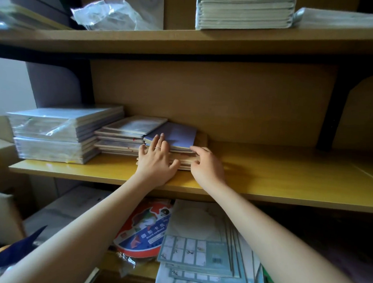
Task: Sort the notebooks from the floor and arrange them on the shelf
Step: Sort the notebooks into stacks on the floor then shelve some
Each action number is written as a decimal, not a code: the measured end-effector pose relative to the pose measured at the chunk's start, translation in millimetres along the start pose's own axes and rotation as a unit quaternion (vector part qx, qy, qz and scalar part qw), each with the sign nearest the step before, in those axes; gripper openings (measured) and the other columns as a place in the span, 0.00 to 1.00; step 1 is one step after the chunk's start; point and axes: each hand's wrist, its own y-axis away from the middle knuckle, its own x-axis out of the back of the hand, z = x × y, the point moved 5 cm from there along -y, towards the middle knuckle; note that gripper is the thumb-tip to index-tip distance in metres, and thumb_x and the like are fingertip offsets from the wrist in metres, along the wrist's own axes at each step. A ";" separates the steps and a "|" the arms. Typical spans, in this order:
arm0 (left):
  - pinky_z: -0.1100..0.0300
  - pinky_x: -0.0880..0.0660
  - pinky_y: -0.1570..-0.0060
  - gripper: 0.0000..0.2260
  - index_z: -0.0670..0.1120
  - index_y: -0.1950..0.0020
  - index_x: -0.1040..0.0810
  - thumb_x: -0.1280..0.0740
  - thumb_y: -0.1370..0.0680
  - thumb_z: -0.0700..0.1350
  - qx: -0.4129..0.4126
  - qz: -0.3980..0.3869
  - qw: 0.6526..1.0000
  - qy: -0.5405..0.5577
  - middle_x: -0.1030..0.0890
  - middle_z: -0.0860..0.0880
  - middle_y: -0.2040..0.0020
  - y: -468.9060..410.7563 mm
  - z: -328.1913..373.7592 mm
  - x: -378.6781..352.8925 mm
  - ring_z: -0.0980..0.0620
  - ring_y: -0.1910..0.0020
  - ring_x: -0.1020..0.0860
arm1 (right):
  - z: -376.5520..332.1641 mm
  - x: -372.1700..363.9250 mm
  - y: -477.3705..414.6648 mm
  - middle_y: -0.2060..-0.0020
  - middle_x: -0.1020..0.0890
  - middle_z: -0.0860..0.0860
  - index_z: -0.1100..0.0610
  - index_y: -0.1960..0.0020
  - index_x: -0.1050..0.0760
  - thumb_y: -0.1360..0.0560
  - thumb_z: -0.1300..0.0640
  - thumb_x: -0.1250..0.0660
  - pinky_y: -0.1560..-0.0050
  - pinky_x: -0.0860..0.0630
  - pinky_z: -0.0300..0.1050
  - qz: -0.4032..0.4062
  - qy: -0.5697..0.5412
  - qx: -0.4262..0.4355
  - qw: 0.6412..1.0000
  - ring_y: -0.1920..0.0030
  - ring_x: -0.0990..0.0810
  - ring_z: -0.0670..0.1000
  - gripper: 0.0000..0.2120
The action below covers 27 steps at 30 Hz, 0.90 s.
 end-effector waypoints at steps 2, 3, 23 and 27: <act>0.47 0.53 0.28 0.37 0.42 0.24 0.49 0.55 0.30 0.60 -0.003 -0.004 1.000 0.017 0.53 0.48 0.22 0.3 -1.5 -1.2 0.53 0.23 0.56 | -0.3 -1.4 0.5 0.30 0.31 0.46 0.51 0.30 0.31 0.22 0.61 0.43 0.40 0.26 0.44 -0.001 0.020 0.007 1.000 0.36 0.27 0.51 0.21; 0.47 0.54 0.28 0.37 0.43 0.23 0.50 0.54 0.29 0.60 -0.009 -0.009 1.000 0.020 0.53 0.49 0.22 0.1 -2.5 -2.3 0.53 0.23 0.57 | -0.5 -1.9 0.8 0.29 0.32 0.45 0.51 0.29 0.32 0.21 0.59 0.43 0.41 0.27 0.43 0.001 0.035 0.011 0.999 0.36 0.27 0.50 0.21; 0.50 0.40 0.43 0.11 0.45 0.44 0.32 0.45 0.24 0.46 -0.413 0.324 0.846 0.092 0.33 0.46 0.45 112.1 89.9 3.8 0.45 0.47 0.33 | 35.4 45.1 115.2 0.60 0.25 0.45 0.52 0.47 0.33 0.27 0.62 0.41 0.63 0.28 0.41 0.117 -0.121 0.238 0.957 0.62 0.25 0.45 0.11; 0.49 0.38 0.44 0.11 0.44 0.44 0.33 0.41 0.25 0.46 -0.446 0.213 0.858 0.142 0.34 0.45 0.46 178.9 122.7 -60.7 0.45 0.48 0.32 | 130.5 40.2 199.2 0.63 0.28 0.43 0.51 0.49 0.34 0.26 0.58 0.44 0.69 0.32 0.42 0.009 -0.030 0.140 0.990 0.68 0.29 0.44 0.07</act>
